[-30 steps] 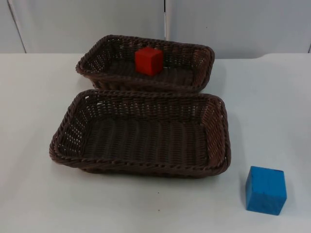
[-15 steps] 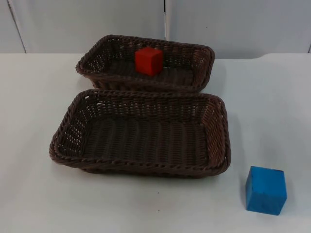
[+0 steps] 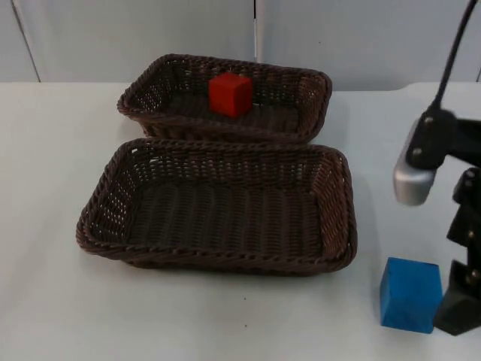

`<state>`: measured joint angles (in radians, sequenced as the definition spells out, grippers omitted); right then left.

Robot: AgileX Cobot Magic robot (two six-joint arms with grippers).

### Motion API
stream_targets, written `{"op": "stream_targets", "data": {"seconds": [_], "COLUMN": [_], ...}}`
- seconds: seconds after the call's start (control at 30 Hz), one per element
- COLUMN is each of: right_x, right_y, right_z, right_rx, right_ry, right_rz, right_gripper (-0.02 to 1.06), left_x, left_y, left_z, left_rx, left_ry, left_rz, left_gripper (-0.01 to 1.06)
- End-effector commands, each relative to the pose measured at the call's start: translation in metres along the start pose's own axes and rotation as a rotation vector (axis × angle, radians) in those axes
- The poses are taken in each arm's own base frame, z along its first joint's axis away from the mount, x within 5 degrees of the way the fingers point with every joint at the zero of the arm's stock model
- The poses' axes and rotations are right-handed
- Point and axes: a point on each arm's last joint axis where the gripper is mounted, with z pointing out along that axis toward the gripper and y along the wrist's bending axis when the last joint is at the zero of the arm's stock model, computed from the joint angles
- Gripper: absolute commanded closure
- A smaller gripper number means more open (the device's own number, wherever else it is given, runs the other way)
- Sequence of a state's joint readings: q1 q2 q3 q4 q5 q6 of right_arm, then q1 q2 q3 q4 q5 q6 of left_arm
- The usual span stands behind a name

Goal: Pick up one cube with the left hand and place it into the upper basket. Pick up one cube with the right hand and place it into the lower basket.

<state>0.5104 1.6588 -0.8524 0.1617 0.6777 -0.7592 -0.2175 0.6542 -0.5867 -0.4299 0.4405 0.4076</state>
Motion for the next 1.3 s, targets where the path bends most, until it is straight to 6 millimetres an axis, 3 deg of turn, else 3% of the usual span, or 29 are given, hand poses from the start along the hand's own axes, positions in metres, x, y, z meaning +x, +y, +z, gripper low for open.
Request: {"op": "stream_targets", "data": {"seconds": [0.0,0.2,0.67,1.1,1.2,1.27], "right_x": [-0.005,-0.011,-0.009,-0.011,-0.011,-0.011], "right_y": [-0.005,-0.012,-0.019,-0.022,-0.022,-0.022], "right_z": [0.006,0.018,0.066,0.075,0.075,0.075], "right_rx": [0.033,0.085,0.074,0.096,0.096,0.096], "right_ry": [-0.029,-0.073,-0.033,-0.061,-0.06,-0.06], "right_rz": [-0.036,-0.039,-0.047,-0.023,-0.023,-0.023], "right_gripper": [0.09,0.09,0.09,0.09,0.14,0.26], "left_x": [0.001,0.001,0.001,0.001,0.001,0.001], "left_y": [-0.001,-0.001,-0.001,-0.001,-0.001,-0.001], "left_z": [-0.001,-0.001,-0.001,-0.001,-0.001,-0.001], "left_rx": [0.009,0.009,0.009,0.009,0.009,0.009], "left_ry": [0.0,0.0,0.0,0.0,0.0,0.0], "left_rz": [-0.02,-0.02,-0.018,-0.018,-0.018,-0.018], "left_gripper": [0.33,0.33,0.33,0.33,0.33,0.33]}}
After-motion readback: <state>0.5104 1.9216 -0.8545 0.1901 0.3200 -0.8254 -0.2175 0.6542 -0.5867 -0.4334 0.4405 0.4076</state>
